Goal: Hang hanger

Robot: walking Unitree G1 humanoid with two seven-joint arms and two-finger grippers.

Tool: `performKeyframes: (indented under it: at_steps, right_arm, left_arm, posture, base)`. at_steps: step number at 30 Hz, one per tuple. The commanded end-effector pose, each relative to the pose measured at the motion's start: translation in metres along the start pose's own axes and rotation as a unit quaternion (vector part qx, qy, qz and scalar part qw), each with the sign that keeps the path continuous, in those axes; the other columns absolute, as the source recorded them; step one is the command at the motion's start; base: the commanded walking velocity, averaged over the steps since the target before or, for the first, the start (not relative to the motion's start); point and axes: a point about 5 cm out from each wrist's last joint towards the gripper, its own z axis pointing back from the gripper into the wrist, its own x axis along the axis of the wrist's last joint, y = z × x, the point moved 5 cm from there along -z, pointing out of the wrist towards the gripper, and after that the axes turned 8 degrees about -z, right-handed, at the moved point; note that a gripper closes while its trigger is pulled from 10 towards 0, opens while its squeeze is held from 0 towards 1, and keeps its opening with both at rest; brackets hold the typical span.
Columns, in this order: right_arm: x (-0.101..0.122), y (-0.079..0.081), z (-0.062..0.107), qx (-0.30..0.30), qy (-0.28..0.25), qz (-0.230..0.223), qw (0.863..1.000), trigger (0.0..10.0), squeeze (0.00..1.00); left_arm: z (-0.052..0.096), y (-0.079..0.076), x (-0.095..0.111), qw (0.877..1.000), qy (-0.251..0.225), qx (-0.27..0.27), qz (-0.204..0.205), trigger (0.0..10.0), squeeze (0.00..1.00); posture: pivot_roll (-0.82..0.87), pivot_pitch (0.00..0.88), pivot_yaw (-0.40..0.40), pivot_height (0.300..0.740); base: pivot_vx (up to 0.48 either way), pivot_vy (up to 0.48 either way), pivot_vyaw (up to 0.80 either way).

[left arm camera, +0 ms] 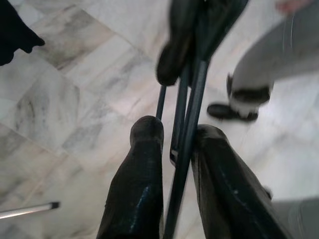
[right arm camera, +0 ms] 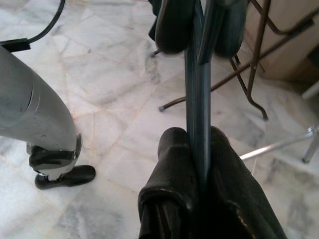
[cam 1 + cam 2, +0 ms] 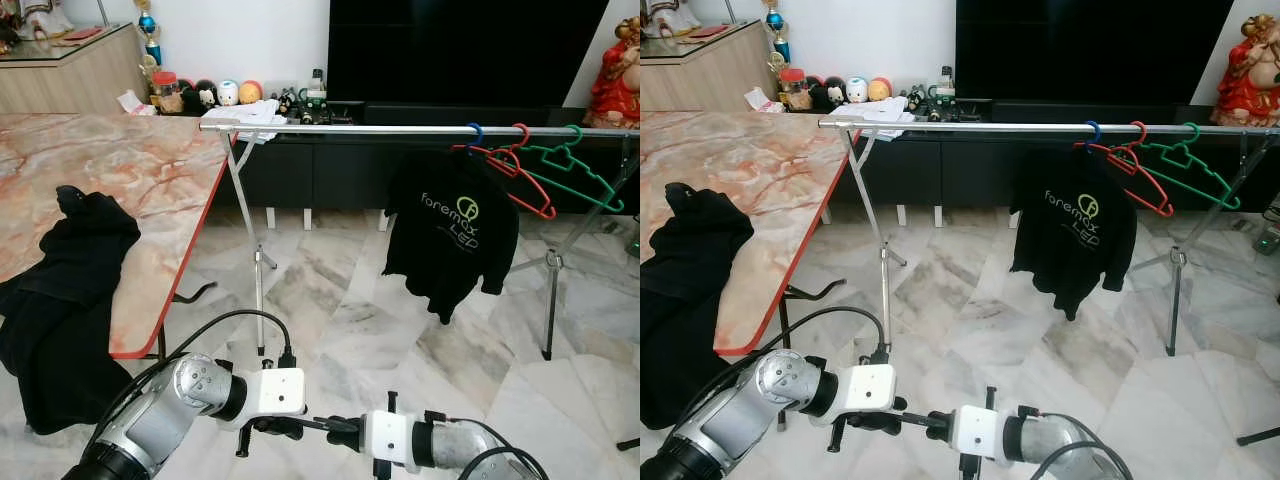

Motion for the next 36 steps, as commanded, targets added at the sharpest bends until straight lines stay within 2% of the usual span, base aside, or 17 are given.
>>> performKeyframes:
  at_steps: [1,7,14,15,16,19,20,21,22,24,25,27,30,32,33,34,36]
  right_arm:
    - [-0.017,0.013,0.003,0.013,0.028,-0.027,0.999,0.0,0.0]
    - [-0.035,0.027,0.007,0.011,0.055,-0.067,0.996,0.0,0.0]
    - [-0.051,0.008,0.015,-0.129,0.052,-0.169,0.976,0.0,0.0]
    - [-0.057,-0.004,0.021,-0.198,0.048,-0.216,0.955,0.0,0.0]
    - [-0.062,-0.011,0.026,-0.241,0.047,-0.244,0.938,0.0,0.0]
    - [-0.085,-0.034,0.052,-0.417,0.031,-0.376,0.827,0.0,0.0]
    - [-0.085,-0.034,0.052,-0.417,0.031,-0.376,0.827,0.0,0.0]
    - [-0.09,-0.038,0.061,-0.469,0.007,-0.421,0.777,0.0,0.0]
    - [-0.09,-0.041,0.065,-0.49,-0.01,-0.435,0.755,0.0,0.0]
    - [-0.09,-0.043,0.067,-0.502,-0.021,-0.441,0.743,0.0,0.0]
    - [-0.086,-0.052,0.075,-0.541,-0.063,-0.464,0.699,0.0,0.0]
    - [-0.082,-0.06,0.081,-0.568,-0.091,-0.476,0.665,0.0,0.0]
    - [-0.079,-0.065,0.083,-0.579,-0.098,-0.473,0.656,0.0,0.0]
    - [-0.071,-0.072,0.081,-0.586,-0.103,-0.46,0.659,8.3,0.0]
    - [-0.071,-0.072,0.081,-0.586,-0.103,-0.46,0.659,8.3,0.0]
    - [-0.066,-0.075,0.078,-0.584,-0.112,-0.457,0.661,10.0,0.0]
    - [-0.06,-0.078,0.075,-0.578,-0.113,-0.444,0.676,10.0,0.0]
  left_arm:
    - [0.011,0.011,0.005,0.999,-0.019,0.027,0.018,10.0,1.0]
    - [0.03,0.015,-0.001,0.997,-0.032,0.049,0.059,10.0,1.0]
    - [0.049,0.013,-0.027,0.981,-0.036,0.117,0.148,10.0,1.0]
    - [0.049,0.009,-0.045,0.972,-0.02,0.151,0.177,10.0,1.0]
    - [0.048,0.006,-0.056,0.967,-0.005,0.167,0.192,10.0,0.0]
    - [0.034,-0.022,-0.106,0.925,0.04,0.22,0.308,10.0,0.0]
    - [0.034,-0.022,-0.106,0.925,0.04,0.22,0.308,10.0,0.0]
    - [0.028,-0.041,-0.129,0.903,0.076,0.24,0.348,10.0,0.0]
    - [0.026,-0.053,-0.143,0.888,0.105,0.25,0.372,10.0,0.0]
    - [0.025,-0.06,-0.151,0.878,0.124,0.256,0.385,10.0,0.0]
    - [0.026,-0.086,-0.174,0.852,0.19,0.275,0.402,10.0,0.0]
    - [0.027,-0.11,-0.188,0.826,0.225,0.286,0.431,10.0,0.0]
    - [0.027,-0.132,-0.197,0.789,0.241,0.305,0.475,10.0,0.0]
    - [0.026,-0.163,-0.205,0.754,0.271,0.313,0.509,10.0,0.0]
    - [0.026,-0.163,-0.205,0.754,0.271,0.313,0.509,10.0,0.0]
    - [0.025,-0.182,-0.207,0.723,0.278,0.32,0.546,10.0,0.0]
    - [0.027,-0.198,-0.209,0.699,0.294,0.326,0.564,10.0,0.0]
  posture:
    - [0.04,0.053,0.017,0.74]
    - [0.04,0.062,0.022,0.74]
    - [0.06,0.068,0.015,0.74]
    - [0.06,0.07,0.017,0.74]
    - [0.06,0.07,0.017,0.74]
    - [0.05,0.073,0.017,0.74]
    - [0.05,0.073,0.017,0.74]
    - [0.04,0.074,0.022,0.74]
    - [0.04,0.074,0.022,0.74]
    - [0.04,0.074,0.022,0.74]
    - [0.03,0.062,0.027,0.74]
    - [0.03,0.061,0.027,0.74]
    - [0.03,0.046,0.027,0.74]
    - [0.02,0.034,0.03,0.74]
    - [0.02,0.034,0.03,0.74]
    - [0.02,0.025,0.028,0.74]
    - [0.02,0.015,0.022,0.74]
  base:
    - [0.0,0.0,0.0]
    - [0.0,0.0,0.0]
    - [0.0,0.0,0.0]
    - [0.0,0.0,0.0]
    - [0.0,0.0,0.0]
    - [0.0,0.0,0.0]
    - [0.0,0.0,0.0]
    - [0.0,0.0,0.0]
    - [0.0,0.0,0.0]
    - [0.0,0.0,0.0]
    - [0.0,0.0,0.0]
    - [0.0,0.0,0.0]
    - [0.0,0.0,0.0]
    - [0.0,0.0,0.0]
    - [0.0,0.0,0.0]
    - [0.0,0.0,0.0]
    - [0.0,0.0,0.0]
